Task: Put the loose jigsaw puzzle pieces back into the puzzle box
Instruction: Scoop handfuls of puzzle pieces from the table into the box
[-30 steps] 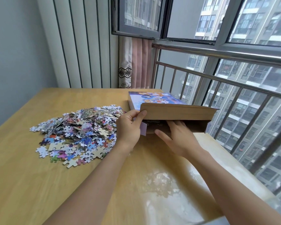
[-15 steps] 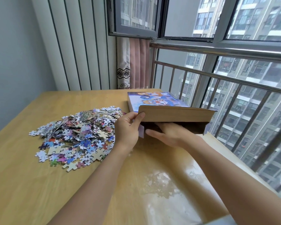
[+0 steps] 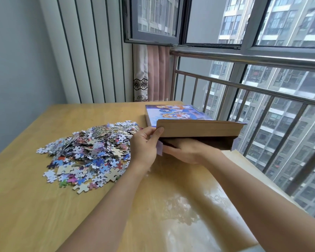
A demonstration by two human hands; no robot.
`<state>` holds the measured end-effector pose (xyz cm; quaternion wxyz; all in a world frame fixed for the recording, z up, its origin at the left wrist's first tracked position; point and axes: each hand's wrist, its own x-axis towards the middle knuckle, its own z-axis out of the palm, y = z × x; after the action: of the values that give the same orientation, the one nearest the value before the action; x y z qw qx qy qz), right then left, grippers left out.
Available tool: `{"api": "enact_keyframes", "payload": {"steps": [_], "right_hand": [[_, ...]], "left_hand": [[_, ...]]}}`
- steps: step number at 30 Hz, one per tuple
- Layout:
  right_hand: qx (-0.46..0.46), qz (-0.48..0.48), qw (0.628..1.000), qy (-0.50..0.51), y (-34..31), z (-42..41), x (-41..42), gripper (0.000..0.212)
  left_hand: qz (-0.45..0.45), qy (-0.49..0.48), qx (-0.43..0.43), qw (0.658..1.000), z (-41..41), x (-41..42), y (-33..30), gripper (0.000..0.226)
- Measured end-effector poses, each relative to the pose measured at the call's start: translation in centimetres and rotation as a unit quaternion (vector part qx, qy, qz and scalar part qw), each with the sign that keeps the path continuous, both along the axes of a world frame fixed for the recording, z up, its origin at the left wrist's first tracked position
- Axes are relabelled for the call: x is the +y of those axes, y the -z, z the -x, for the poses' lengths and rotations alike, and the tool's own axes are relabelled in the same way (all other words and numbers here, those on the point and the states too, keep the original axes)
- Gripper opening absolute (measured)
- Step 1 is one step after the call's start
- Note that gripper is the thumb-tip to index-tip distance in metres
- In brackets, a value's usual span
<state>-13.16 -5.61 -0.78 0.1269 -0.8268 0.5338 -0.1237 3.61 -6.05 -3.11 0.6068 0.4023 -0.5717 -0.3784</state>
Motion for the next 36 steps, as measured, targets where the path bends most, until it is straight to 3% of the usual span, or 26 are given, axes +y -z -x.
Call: {"api": "enact_keyframes", "payload": {"steps": [1, 3, 5, 9, 14, 19, 22, 24, 26, 28, 30, 33, 36], "right_hand": [[0.000, -0.016, 1.000, 0.025, -0.1, 0.2, -0.4, 0.062], [-0.034, -0.012, 0.999, 0.021, -0.1, 0.1, -0.2, 0.052], [-0.068, 0.020, 0.997, -0.011, 0.4, -0.2, 0.8, 0.037], [-0.081, 0.120, 0.989, 0.020, 2.5, 0.5, 3.3, 0.035], [-0.115, 0.227, 0.964, 0.081, 3.6, 1.1, 5.3, 0.026], [-0.293, 0.300, 0.908, 0.015, 2.4, -1.3, 6.6, 0.015], [-0.338, 0.341, 0.877, -0.014, 0.2, -3.0, 6.8, 0.014], [-0.342, 0.336, 0.877, -0.008, -1.5, -3.9, 6.2, 0.015], [-0.317, 0.287, 0.904, 0.007, -3.0, -5.0, 5.2, 0.016], [-0.231, 0.184, 0.955, 0.028, -3.7, -6.4, 3.9, 0.032], [-0.095, 0.037, 0.994, 0.037, -3.1, -8.4, 2.3, 0.076], [-0.020, -0.089, 0.991, 0.095, -0.9, -11.7, -0.2, 0.137], [-0.066, -0.141, 0.974, 0.165, 0.4, -13.6, -2.9, 0.156]], "left_hand": [[0.002, 0.005, -0.005, 1.000, 0.0, 0.0, 0.1, 0.024], [0.006, 0.017, -0.006, 1.000, 0.0, 0.0, 0.2, 0.024], [0.006, 0.019, -0.005, 1.000, 0.0, -0.1, 0.2, 0.023], [-0.007, 0.047, -0.017, 0.999, 0.3, -0.4, 0.7, 0.016], [0.016, 0.061, -0.139, 0.988, 1.4, 0.2, 2.3, 0.018], [0.025, 0.070, -0.211, 0.975, 0.2, 0.3, 2.1, 0.012], [0.015, 0.121, -0.306, 0.944, -0.8, 1.0, 1.1, 0.014], [-0.005, 0.159, -0.352, 0.922, -2.4, 1.3, -0.3, 0.026], [-0.004, 0.131, -0.377, 0.917, -5.0, 1.1, -1.7, 0.037], [0.015, 0.033, -0.414, 0.910, -8.4, 0.7, -2.7, 0.039], [0.032, -0.097, -0.451, 0.886, -11.7, 0.2, -2.4, 0.043], [-0.008, -0.248, -0.499, 0.830, -15.2, 0.3, 0.1, 0.059], [-0.123, -0.250, -0.529, 0.802, -17.0, 0.4, 2.4, 0.072]]}}
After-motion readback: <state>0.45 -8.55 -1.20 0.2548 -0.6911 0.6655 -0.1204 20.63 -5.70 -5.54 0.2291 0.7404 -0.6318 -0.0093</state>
